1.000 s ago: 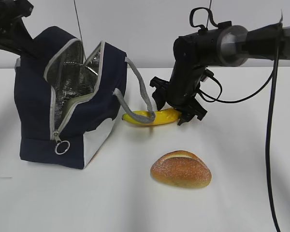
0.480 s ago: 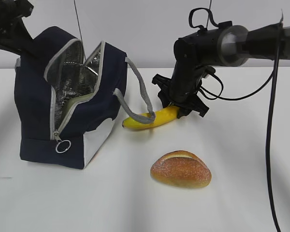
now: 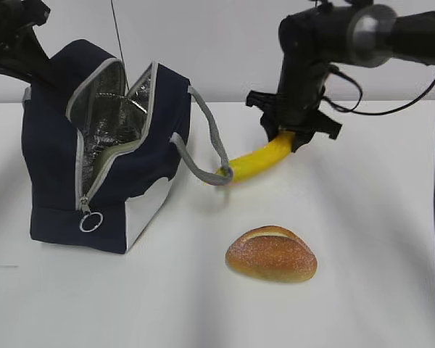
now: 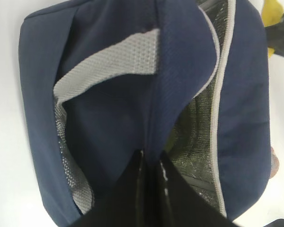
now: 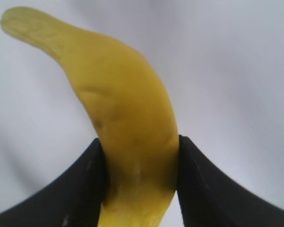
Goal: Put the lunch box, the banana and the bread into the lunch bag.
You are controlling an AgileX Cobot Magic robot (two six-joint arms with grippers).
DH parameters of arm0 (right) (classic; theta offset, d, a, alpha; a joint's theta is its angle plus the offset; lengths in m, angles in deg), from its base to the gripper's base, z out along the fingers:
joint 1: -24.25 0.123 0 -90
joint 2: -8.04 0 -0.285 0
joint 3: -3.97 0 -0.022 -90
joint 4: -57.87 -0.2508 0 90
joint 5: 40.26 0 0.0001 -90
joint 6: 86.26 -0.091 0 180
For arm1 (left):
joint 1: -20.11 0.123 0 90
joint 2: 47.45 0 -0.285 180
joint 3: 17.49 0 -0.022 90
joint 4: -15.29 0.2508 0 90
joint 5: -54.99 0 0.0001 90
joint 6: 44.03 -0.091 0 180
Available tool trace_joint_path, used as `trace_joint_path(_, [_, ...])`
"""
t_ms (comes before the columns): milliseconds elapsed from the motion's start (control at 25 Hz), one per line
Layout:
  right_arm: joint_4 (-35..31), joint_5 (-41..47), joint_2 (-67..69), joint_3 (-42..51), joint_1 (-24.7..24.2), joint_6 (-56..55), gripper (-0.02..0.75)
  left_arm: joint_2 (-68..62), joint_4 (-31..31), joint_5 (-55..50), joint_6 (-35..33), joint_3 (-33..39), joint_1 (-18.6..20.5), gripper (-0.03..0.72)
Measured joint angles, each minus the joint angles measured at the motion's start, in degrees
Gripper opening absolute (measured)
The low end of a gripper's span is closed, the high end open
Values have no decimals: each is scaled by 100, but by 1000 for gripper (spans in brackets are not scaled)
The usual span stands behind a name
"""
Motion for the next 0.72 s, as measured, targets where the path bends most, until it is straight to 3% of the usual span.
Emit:
trace_joint_path(160, [68,875,0,-741,-416,1082,344,0,0,0,0,0,0,-15])
trace_joint_path(320, [-20,1226,0,-1366,-503,1947,344,0,0,0,0,0,0,-15])
trace_joint_path(720, [-1824,1384,-10,-2769,-480,3334,344,0,-10,0,0,0,0,-15])
